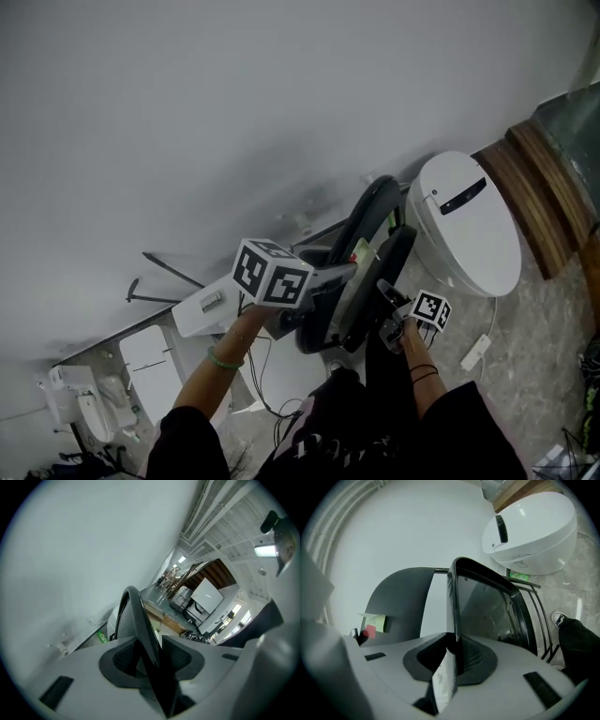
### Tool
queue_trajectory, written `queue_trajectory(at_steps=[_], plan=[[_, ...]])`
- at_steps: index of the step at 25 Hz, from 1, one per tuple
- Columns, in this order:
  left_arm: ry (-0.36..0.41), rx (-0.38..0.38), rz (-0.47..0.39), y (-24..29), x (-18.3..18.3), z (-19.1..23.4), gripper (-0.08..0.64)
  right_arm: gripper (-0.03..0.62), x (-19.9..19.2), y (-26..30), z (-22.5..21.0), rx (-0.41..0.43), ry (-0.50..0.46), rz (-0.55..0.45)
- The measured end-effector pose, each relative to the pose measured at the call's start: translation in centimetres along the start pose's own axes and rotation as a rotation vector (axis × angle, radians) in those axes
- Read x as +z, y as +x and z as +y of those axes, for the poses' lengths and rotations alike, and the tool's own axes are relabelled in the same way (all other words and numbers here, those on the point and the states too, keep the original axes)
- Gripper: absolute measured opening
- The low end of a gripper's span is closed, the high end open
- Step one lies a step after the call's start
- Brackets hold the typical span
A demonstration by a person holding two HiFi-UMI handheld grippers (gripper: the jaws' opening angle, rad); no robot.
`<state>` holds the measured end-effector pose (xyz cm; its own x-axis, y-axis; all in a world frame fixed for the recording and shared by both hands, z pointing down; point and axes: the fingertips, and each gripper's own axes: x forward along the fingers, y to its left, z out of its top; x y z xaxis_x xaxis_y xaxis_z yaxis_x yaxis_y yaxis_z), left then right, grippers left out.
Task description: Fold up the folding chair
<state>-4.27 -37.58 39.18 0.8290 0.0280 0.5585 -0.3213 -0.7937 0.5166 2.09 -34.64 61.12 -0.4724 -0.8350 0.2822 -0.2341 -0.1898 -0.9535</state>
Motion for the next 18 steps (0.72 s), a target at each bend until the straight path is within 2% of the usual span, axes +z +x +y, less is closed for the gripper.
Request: queue_trajectory(at_steps=[7,12,18], plan=[[-0.041,0.089,-0.020,3.1,6.0,5.3,0.135,0.066,6.8,6.6,0.3,-0.005,0.001,0.083],[0.001,0.089,0.000,5.7,11.0,7.5,0.121,0.066,11.9,10.6,1.4,-0.006,0.018,0.046],[0.005,0.089,0.040,5.5,14.3,14.1,0.120,0.066,14.9,17.0,1.8,-0.053,0.004,-0.004]])
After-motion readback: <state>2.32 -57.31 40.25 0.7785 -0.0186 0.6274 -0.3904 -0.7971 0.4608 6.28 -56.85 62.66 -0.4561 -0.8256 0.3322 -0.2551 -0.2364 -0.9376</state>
